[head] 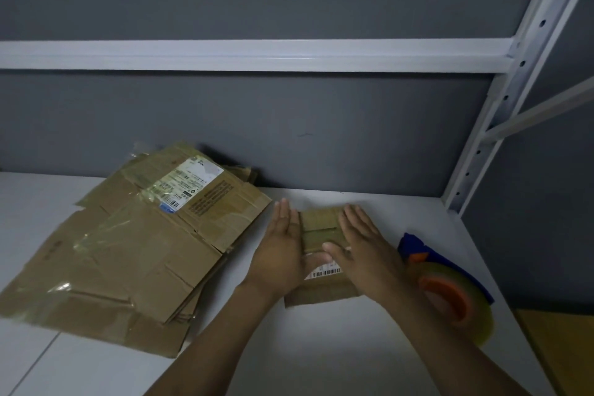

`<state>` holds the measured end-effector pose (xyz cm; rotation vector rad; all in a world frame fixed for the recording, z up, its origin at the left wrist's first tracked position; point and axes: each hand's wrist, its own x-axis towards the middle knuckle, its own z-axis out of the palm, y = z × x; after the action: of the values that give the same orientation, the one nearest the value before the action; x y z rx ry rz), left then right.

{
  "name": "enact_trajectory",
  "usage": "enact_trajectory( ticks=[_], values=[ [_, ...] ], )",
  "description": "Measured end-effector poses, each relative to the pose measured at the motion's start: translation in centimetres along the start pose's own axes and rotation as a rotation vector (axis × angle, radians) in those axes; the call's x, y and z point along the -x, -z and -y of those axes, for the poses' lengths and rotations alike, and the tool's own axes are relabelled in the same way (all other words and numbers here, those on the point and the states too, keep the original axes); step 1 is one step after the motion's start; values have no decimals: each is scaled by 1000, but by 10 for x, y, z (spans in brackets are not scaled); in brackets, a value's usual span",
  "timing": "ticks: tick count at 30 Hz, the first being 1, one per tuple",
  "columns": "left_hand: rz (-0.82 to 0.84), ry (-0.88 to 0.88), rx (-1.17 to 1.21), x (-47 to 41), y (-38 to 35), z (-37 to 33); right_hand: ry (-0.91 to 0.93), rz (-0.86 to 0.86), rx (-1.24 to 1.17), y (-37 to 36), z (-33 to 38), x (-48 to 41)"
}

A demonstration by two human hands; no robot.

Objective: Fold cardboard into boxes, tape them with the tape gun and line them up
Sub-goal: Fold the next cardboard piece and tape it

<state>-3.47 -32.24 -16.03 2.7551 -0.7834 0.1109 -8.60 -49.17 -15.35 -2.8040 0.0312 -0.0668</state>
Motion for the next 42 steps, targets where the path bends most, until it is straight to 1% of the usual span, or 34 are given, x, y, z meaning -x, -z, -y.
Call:
enact_trajectory(
  ticks=[5,7,11,14,15,17,20,21,22,24,25,28,30,31,32,34,37,39,41,42],
  values=[
    [-78,180,239,2,1,-13,-129,-10,-204,3,2,-8],
    [-90,256,274,1,-5,-13,-177,-6,-281,5,-3,-7],
    [-150,393,369,3,-8,-14,-274,-34,-524,5,-9,0],
    [-213,492,467,11,-2,-23,-315,-47,-561,6,-13,8],
    [-228,505,462,15,-1,-27,-323,-52,-570,5,-12,11],
    [-234,526,362,22,0,-30,-339,-59,-557,1,-10,20],
    [-150,483,-26,30,2,-30,-327,-41,-483,5,-9,28],
    [-159,473,-34,32,1,-28,-324,-24,-473,8,-10,30],
    [-217,432,18,34,0,-25,-322,-15,-478,11,-11,31],
    [-359,329,240,40,-7,-17,-332,-22,-513,17,-13,33],
    [-392,268,329,43,-10,-15,-366,-30,-560,19,-13,34],
    [-407,173,575,45,-14,-10,-511,-99,-764,20,-11,31],
    [-393,121,720,45,-13,-11,-556,-194,-801,19,-11,31],
    [-390,106,769,46,-10,-14,-544,-241,-801,18,-11,32],
    [-401,100,802,48,-5,-18,-514,-274,-806,15,-11,34],
    [-442,176,835,50,3,-24,-420,-306,-850,9,-11,39],
    [-408,339,820,46,2,-18,-288,-255,-1029,-2,-9,46],
    [-360,325,795,47,-9,-9,-245,-217,-1089,-10,-9,52],
    [-322,288,763,52,-20,-1,-251,-182,-1092,-13,-8,57],
    [-305,297,751,55,-24,1,-265,-177,-1091,-13,-7,60]
  ],
)
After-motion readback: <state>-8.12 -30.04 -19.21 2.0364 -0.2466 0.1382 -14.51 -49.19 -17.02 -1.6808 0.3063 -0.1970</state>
